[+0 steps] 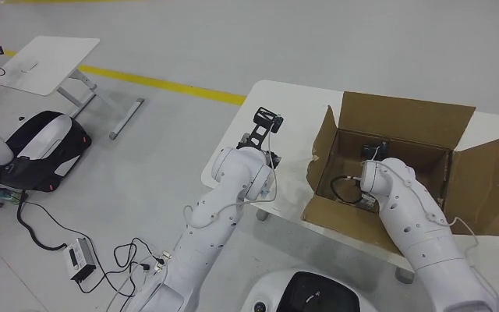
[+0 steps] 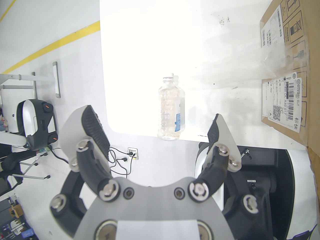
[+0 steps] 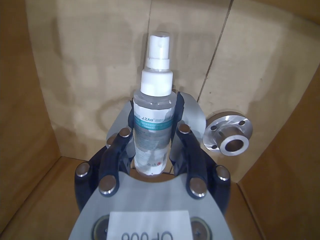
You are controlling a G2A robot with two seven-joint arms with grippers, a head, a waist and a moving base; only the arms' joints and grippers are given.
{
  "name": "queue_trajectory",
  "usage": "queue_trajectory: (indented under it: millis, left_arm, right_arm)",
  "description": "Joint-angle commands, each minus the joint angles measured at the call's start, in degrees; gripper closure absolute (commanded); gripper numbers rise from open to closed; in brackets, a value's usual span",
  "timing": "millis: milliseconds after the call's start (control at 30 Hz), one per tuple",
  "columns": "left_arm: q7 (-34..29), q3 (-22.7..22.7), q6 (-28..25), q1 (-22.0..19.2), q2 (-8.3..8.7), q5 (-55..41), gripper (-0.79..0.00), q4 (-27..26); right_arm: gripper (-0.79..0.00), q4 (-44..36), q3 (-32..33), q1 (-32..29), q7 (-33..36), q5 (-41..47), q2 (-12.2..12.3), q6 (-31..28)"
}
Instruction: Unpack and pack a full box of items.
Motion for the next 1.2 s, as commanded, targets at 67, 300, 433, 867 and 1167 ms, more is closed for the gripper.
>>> queue_trajectory:
  millis: [67, 300, 433, 867, 1167]
  left_arm:
    - [0.0, 0.0, 0.0, 0.0, 0.0, 0.0, -0.785, 0.0]
    - [0.0, 0.0, 0.0, 0.0, 0.0, 0.0, -0.785, 0.0]
    - [0.0, 0.0, 0.0, 0.0, 0.0, 0.0, -0.785, 0.0]
    - [0.0, 0.0, 0.0, 0.0, 0.0, 0.0, -0.785, 0.0]
    - [0.0, 0.0, 0.0, 0.0, 0.0, 0.0, -0.785, 0.0]
  right_arm:
    - [0.0, -4.72, 1.86, -0.34, -1.62, -0.71, 0.51, -0.11]
    - [0.0, -28.26, 8.31, -6.35, 2.36, -8.27, 3.58, 0.6]
    - [0.0, -44.91, 14.0, -13.82, 5.88, -13.68, 5.78, -2.7]
    - [0.0, -65.48, 23.87, -25.96, 2.49, -10.57, 7.77, -12.84]
    - [0.0, -65.75, 23.95, -26.32, 1.58, -10.08, 7.77, -13.1]
